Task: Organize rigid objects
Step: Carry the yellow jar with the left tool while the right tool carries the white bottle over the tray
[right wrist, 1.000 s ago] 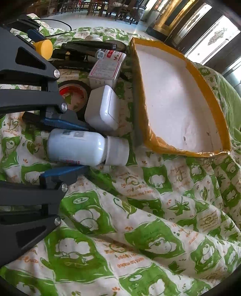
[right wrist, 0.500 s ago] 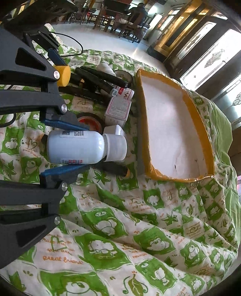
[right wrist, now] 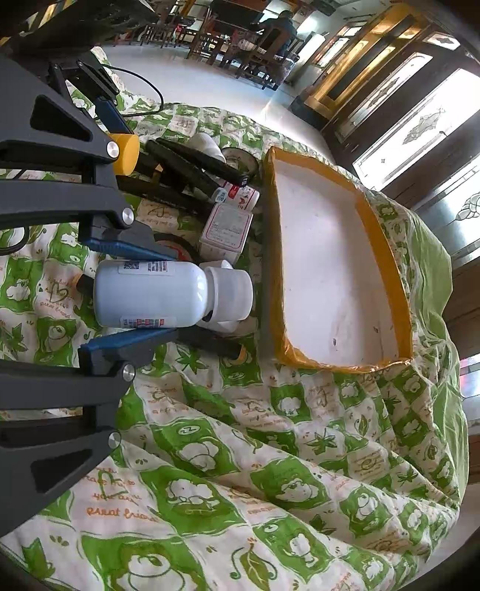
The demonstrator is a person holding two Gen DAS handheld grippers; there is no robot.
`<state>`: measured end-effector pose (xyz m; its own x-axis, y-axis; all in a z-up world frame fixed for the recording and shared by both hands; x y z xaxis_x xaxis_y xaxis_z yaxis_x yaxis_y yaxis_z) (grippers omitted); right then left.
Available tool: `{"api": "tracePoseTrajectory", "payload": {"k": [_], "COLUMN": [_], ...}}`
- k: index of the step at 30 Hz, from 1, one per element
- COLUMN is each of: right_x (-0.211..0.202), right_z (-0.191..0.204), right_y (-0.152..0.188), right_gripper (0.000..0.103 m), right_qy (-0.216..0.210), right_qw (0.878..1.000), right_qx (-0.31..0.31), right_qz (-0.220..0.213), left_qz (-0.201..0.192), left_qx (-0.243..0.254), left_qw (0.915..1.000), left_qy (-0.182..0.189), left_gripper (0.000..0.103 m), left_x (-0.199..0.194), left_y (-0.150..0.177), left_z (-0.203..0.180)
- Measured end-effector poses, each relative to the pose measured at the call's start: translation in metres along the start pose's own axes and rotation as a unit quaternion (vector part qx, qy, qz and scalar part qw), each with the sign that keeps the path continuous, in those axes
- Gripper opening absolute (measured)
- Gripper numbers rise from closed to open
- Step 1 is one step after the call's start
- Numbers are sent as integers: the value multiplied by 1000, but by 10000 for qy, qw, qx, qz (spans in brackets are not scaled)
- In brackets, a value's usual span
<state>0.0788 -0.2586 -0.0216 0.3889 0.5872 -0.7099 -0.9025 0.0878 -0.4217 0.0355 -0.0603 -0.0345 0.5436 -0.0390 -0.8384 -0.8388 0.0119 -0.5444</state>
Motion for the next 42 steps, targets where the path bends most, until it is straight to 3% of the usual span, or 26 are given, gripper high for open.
{"api": "tracePoseTrajectory", "payload": {"k": [28,42], "right_x": [2,1], "right_z": [25,34], "right_y": [-17,-60], "right_gripper": [34,34], "right_qy": [128,55], "right_qw": [9988,9976], "right_qx": [-472,-668], "right_qz": [-67,-150], "left_qz": [-280,-288], "left_qx": [-3,-206], "left_qw": [9994,9989], "left_qy": [-200,-307], "left_gripper": [41,41], "left_x": [-6,8], "left_y": [-68,-103], "left_z": [8,30]}}
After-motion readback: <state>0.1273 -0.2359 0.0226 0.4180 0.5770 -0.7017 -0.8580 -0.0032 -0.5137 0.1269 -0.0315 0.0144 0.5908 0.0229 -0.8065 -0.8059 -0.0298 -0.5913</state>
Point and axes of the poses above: each gripper's, at about its wrist camera, not at the fingertips, and x roughly the way its jaws point, z to its left, y to its underside, the point moved 2 cm from there along x, roughly the way its jaws point, and after that the axes turned 15 degrees about -y, right-handed, at the moved point
